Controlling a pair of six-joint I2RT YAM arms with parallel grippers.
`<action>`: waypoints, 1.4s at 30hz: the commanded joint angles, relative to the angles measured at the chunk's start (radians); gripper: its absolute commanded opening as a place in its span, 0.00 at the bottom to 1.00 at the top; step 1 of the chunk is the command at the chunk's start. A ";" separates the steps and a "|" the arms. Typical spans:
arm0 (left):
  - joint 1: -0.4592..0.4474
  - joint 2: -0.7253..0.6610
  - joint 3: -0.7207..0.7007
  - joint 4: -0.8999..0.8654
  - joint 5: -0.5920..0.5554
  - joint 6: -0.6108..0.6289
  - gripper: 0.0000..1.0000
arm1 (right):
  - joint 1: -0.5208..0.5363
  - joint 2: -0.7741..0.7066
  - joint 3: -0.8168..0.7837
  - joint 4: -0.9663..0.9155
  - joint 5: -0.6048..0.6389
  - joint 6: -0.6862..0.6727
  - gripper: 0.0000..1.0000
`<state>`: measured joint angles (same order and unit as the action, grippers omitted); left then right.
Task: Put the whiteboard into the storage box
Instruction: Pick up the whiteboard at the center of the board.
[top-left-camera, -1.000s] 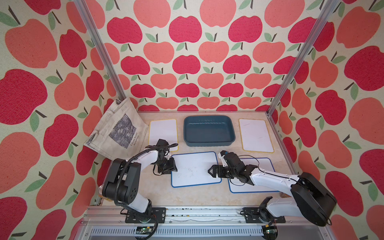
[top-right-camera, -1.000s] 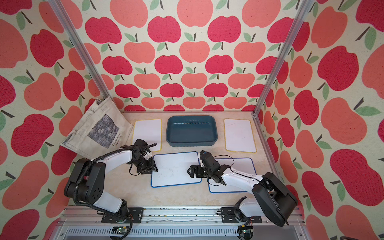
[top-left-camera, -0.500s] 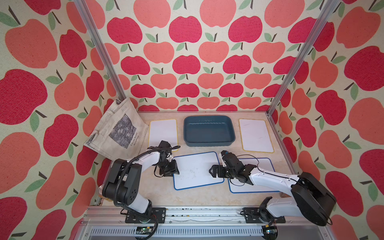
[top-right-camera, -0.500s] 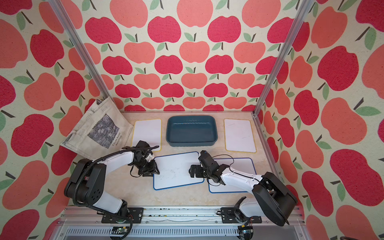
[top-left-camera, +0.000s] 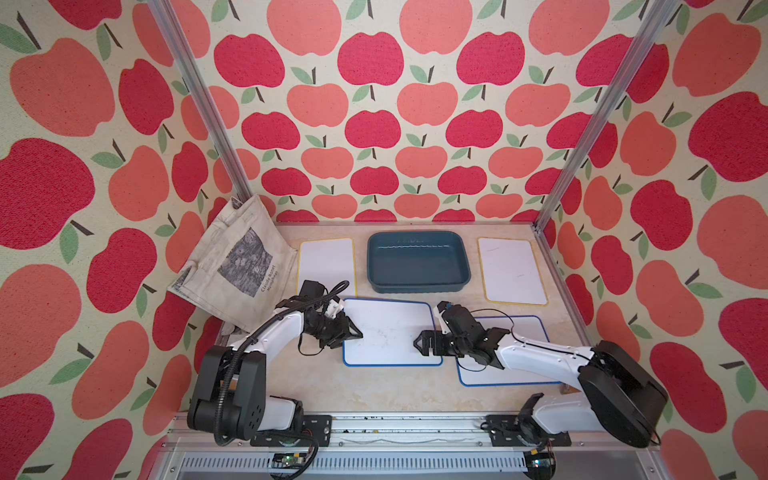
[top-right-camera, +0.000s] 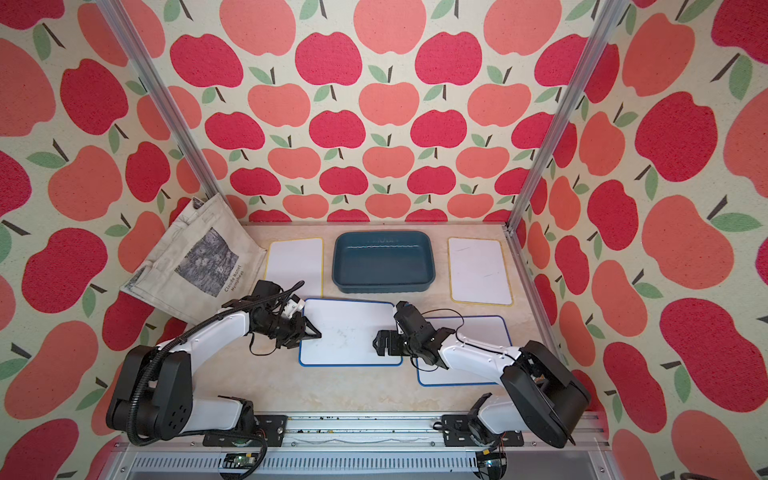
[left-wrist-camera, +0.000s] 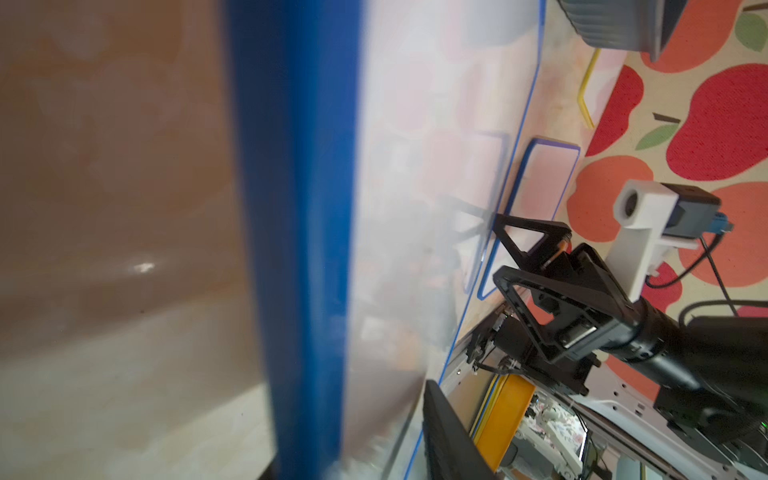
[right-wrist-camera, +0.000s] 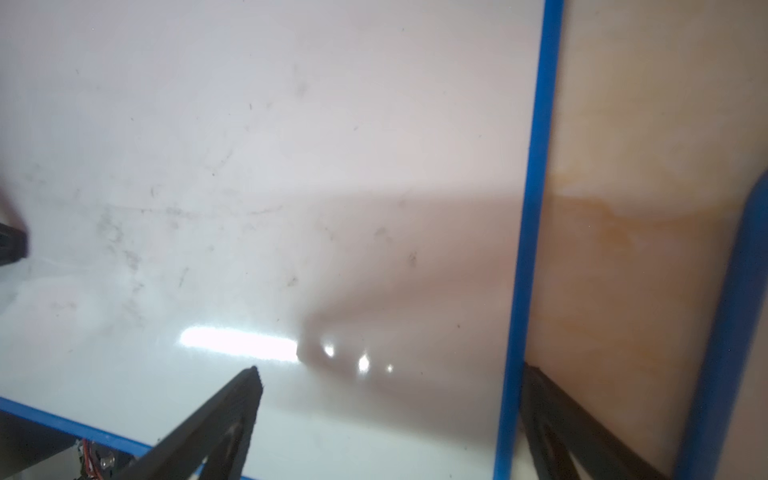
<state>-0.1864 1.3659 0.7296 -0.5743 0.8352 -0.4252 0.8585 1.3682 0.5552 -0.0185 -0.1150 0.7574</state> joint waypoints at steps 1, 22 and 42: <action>-0.020 -0.031 0.034 -0.019 0.185 0.027 0.34 | 0.040 0.028 0.028 0.015 -0.207 0.012 0.99; 0.090 -0.193 0.098 -0.212 0.151 0.052 0.14 | -0.099 -0.105 0.127 -0.182 -0.149 -0.136 0.99; 0.106 -0.321 0.486 -0.481 0.142 0.165 0.00 | -0.233 -0.234 0.333 -0.528 0.055 -0.300 0.99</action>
<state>-0.0860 1.0462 1.1378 -1.0286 0.9382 -0.3145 0.6399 1.1484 0.8650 -0.4511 -0.1196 0.5041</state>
